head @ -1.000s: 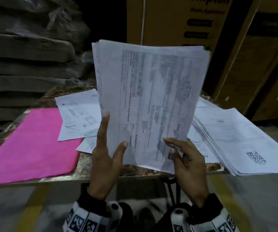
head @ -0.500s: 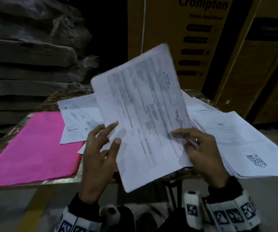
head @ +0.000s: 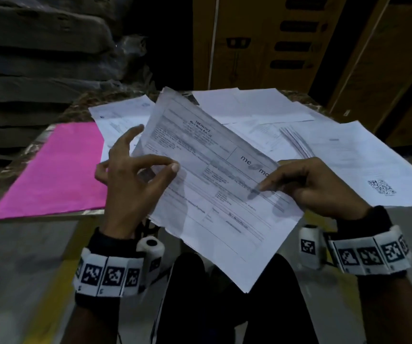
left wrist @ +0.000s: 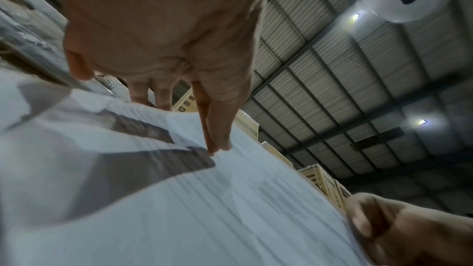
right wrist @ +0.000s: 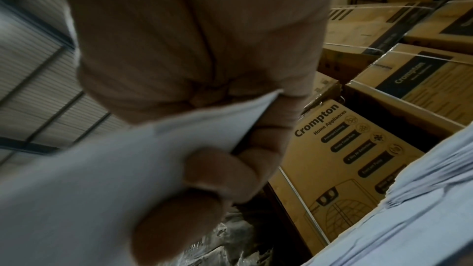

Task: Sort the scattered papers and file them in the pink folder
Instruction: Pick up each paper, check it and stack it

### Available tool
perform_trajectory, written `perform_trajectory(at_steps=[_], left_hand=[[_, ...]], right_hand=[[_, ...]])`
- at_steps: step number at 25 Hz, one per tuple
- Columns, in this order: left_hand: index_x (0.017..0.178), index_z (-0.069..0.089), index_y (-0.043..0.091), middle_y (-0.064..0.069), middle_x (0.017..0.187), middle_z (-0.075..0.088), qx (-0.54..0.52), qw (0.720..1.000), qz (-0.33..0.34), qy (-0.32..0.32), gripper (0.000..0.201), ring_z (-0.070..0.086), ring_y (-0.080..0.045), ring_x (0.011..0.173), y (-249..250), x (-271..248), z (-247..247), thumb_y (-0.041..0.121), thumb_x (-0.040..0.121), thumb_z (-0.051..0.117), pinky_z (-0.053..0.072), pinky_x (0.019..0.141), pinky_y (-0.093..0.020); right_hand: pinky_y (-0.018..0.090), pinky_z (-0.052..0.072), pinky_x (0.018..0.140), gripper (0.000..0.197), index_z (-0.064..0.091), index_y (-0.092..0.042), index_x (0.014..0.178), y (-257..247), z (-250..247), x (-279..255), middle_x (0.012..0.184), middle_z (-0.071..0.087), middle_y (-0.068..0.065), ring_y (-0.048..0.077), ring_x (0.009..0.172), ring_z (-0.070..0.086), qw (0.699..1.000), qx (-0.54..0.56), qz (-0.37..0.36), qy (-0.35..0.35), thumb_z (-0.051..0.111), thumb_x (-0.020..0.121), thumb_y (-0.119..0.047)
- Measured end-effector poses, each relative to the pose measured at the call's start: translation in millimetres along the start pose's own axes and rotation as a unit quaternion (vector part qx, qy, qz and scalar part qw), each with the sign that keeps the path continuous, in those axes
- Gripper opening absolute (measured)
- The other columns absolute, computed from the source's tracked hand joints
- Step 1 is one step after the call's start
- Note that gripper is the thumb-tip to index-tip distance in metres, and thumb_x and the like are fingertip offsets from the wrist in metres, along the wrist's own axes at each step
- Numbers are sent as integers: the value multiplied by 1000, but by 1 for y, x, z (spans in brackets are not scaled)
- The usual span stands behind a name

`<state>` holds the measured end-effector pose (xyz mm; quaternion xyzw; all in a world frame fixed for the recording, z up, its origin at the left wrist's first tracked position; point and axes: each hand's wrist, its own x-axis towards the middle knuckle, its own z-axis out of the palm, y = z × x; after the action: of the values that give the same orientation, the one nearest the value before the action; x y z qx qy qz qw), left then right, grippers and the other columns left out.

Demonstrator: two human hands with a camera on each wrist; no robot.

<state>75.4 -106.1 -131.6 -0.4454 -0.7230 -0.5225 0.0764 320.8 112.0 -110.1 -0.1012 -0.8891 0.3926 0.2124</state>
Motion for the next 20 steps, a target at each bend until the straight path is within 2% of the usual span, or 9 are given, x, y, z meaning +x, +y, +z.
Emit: perform_trajectory(at_steps=[2,3,5,6,8,10,14,17,20], left_hand=[[88,75,39,2,126,59,-47,999,-4,-17,13,55,-12,121,-1,-1,-9,41,77,82,53,91,-36],[88,76,32,-2,113,63,-66,998,-7,-17,15,61,-10,109,-2,-2,-11,31,76,86,55,82,-31],[85,77,26,-10,95,65,-101,995,-26,-9,18,65,-16,89,-4,-4,-14,16,74,86,54,71,-28],[84,77,25,-14,91,66,-121,992,-37,-5,19,66,-21,85,-5,-5,-15,12,73,86,54,69,-26],[84,78,22,-17,87,68,-147,988,-46,-4,20,69,-26,82,-7,-9,-14,8,72,85,54,69,-25],[84,78,18,-15,86,70,-167,985,-51,-5,18,70,-24,83,-8,-10,-13,7,72,85,54,71,-25],[86,78,18,-11,90,72,-235,969,-62,35,15,71,-21,90,-5,-8,-9,12,73,82,54,75,-23],[89,80,30,-5,95,73,-271,959,-48,67,19,71,-22,98,-4,-4,-5,17,76,81,55,80,-28],[97,77,24,-3,100,70,-277,957,-11,88,20,68,-24,105,6,3,-1,14,80,79,54,87,-29]], right_hand=[[28,57,82,60,81,-21,88,-1,1,-6,91,74,-1,14,94,71,1000,-5,-2,-5,52,77,30],[27,56,80,57,81,-23,87,-1,1,-9,89,74,-1,16,92,71,1000,-6,-1,-1,56,79,27],[25,54,76,42,81,-17,86,0,4,-13,84,73,2,18,87,70,1000,1,-6,27,64,81,21],[24,53,75,35,80,-13,86,0,5,-15,83,73,3,19,85,70,999,8,-12,49,66,81,19],[23,55,77,29,79,-10,84,2,8,-18,82,74,2,18,85,71,995,20,-16,102,67,82,17],[26,55,81,27,78,-11,84,3,12,-20,84,74,-2,17,87,71,986,25,-16,164,69,82,14],[37,56,80,28,79,-14,84,9,16,-26,92,74,-4,21,91,70,956,117,1,268,68,84,11],[40,56,82,47,80,-24,76,10,18,-29,91,75,5,26,92,70,947,155,12,282,62,84,18],[41,58,88,44,80,-19,76,5,15,-23,107,72,11,26,112,65,953,154,-10,262,60,86,19]])
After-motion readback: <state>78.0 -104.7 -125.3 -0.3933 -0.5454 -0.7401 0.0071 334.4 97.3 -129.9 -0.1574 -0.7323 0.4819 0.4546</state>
